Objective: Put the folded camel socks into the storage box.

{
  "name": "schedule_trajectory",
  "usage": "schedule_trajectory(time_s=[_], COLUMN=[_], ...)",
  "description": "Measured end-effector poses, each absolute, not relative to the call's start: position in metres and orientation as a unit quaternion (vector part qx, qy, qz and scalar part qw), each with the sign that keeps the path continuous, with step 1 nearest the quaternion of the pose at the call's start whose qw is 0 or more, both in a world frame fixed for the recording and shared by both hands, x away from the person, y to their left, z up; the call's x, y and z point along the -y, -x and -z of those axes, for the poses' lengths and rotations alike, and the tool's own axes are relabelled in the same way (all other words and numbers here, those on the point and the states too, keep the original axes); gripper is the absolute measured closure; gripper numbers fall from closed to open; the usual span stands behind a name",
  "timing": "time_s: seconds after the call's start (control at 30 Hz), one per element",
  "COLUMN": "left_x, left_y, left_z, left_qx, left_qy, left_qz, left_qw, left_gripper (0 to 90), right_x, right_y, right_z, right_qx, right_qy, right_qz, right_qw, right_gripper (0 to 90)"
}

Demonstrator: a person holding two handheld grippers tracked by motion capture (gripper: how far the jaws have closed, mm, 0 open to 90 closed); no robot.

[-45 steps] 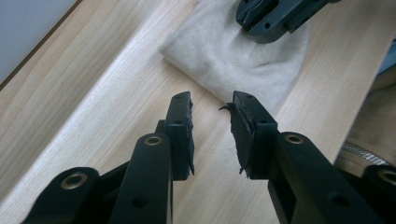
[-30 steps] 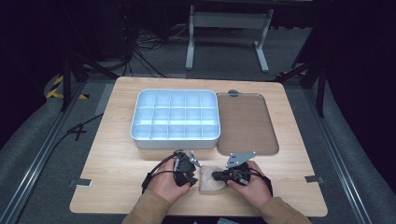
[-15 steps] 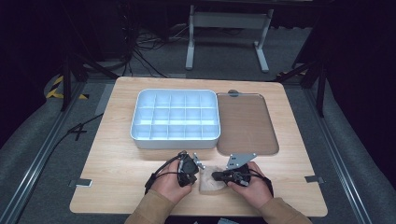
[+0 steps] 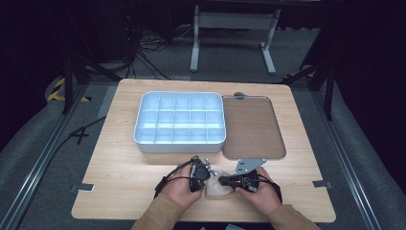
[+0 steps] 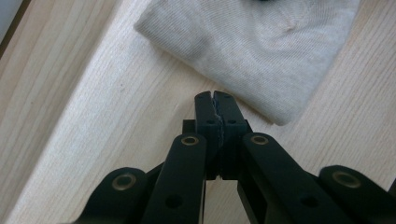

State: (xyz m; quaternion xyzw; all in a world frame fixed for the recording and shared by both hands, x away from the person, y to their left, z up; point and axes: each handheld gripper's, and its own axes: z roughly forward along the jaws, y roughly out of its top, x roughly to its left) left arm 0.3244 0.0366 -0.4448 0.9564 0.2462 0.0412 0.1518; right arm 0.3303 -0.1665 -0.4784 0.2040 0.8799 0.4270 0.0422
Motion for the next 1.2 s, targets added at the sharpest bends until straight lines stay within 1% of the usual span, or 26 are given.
schedule_trajectory(time_s=[0.4, 0.47, 0.53, 0.57, 0.83, 0.93, 0.97, 1.2], left_x=[-0.028, -0.027, -0.024, -0.023, -0.024, -0.024, -0.024, -0.025], left_y=[-0.324, -0.324, -0.322, -0.322, -0.323, -0.322, -0.322, -0.323], left_z=[0.439, 0.437, 0.433, 0.432, 0.433, 0.432, 0.433, 0.432], left_qx=[-0.208, -0.195, -0.187, -0.178, -0.181, -0.183, -0.185, -0.179], left_qy=[-0.962, -0.963, -0.959, -0.96, -0.96, -0.961, -0.96, -0.961], left_qz=[-0.051, -0.058, -0.068, -0.073, -0.074, -0.07, -0.072, -0.075], left_qw=[0.168, 0.175, 0.2, 0.202, 0.201, 0.193, 0.198, 0.195], left_gripper=[89.5, 88.5, 87.0, 86.4, 83.7, 83.5, 83.1, 82.3], right_x=[0.167, 0.166, 0.166, 0.166, 0.163, 0.163, 0.164, 0.182], right_y=[-0.326, -0.325, -0.325, -0.325, -0.321, -0.319, -0.319, -0.321], right_z=[0.48, 0.48, 0.48, 0.48, 0.477, 0.474, 0.472, 0.454], right_qx=[-0.878, -0.878, -0.878, -0.878, -0.883, -0.887, -0.888, -0.882], right_qy=[-0.2, -0.2, -0.202, -0.201, -0.196, -0.192, -0.193, -0.216], right_qz=[-0.431, -0.431, -0.431, -0.43, -0.419, -0.411, -0.409, -0.411], right_qw=[0.055, 0.058, 0.059, 0.061, 0.078, 0.082, 0.083, 0.083], right_gripper=[89.1, 89.1, 89.0, 89.0, 88.2, 86.6, 86.1, 86.3])
